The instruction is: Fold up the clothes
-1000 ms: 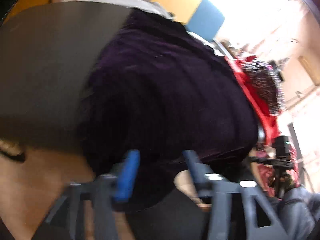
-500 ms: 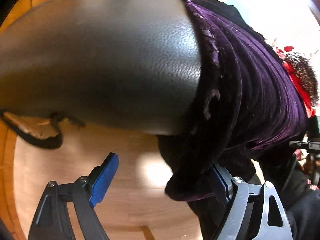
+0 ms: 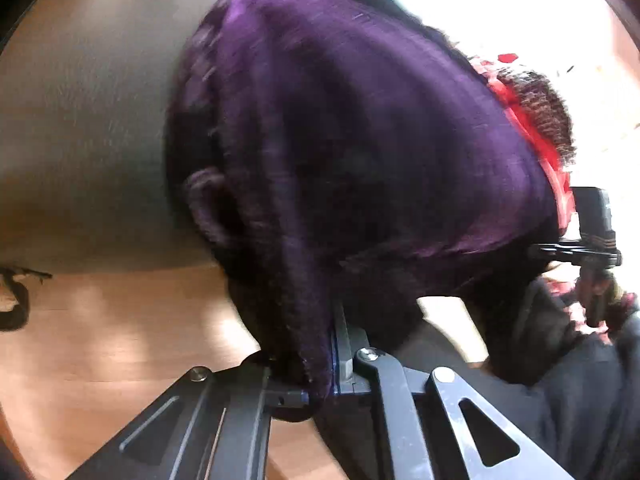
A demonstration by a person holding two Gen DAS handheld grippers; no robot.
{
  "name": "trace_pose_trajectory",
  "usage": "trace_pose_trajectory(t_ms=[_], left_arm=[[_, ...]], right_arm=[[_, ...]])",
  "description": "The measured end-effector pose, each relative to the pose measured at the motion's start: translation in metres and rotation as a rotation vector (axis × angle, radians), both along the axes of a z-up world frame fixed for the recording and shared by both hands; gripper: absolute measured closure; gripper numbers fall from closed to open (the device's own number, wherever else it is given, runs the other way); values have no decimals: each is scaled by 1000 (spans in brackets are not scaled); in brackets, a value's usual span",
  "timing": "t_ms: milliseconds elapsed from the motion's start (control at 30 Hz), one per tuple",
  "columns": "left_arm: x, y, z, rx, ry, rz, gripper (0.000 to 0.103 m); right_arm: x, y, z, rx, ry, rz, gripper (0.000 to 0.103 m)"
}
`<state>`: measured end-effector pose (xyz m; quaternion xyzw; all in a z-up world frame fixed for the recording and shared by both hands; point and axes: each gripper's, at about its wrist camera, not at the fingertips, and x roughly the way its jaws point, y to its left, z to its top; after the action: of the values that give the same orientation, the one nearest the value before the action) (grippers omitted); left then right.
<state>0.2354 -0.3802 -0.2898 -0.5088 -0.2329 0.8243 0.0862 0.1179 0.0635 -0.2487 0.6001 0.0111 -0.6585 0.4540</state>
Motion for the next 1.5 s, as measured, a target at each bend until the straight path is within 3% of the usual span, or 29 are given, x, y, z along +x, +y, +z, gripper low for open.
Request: trace_pose_trajectory(t_ms=[367,433,500,600,733,833,933,1167,1233,1267,1333,1500], left_arm=[[-13,9,145,135,376,-47,97],[-35,7,169,150,430,-60,97],[-59,0,188,184,473,-47,97],[-113,-19,195,223,493,35,96],[-202,-45,150,214,361,153,96],[-244,-48,99,184,184,182,97],[-242,-43,69,175,116,151,97],[-175,-37,64,224,86,118,98],[-158,-38,64,256,78,135,98],[-149,-39,65,273,74,145,98],[-144,-44,64,322,73,169,97],[-149,-44,76,386,109,190,97]], right_arm=[[-25,17,96,-451,-22,-38,95],[-42,18,106,-509,-27,-77,95],[-64,-10,116,-557,-32,-134,95],[-118,-12,117,-551,-27,-229,95],[-199,-30,87,-424,-77,-372,94],[-231,-48,45,-282,-124,-434,92],[-233,-49,24,-259,-141,-432,93],[-209,-47,16,-257,-168,-343,96],[-207,-45,17,-276,-190,-312,90],[-205,-44,19,-291,-191,-304,81],[-202,-49,22,-327,-223,-284,73],[-199,-71,25,-350,-253,-273,69]])
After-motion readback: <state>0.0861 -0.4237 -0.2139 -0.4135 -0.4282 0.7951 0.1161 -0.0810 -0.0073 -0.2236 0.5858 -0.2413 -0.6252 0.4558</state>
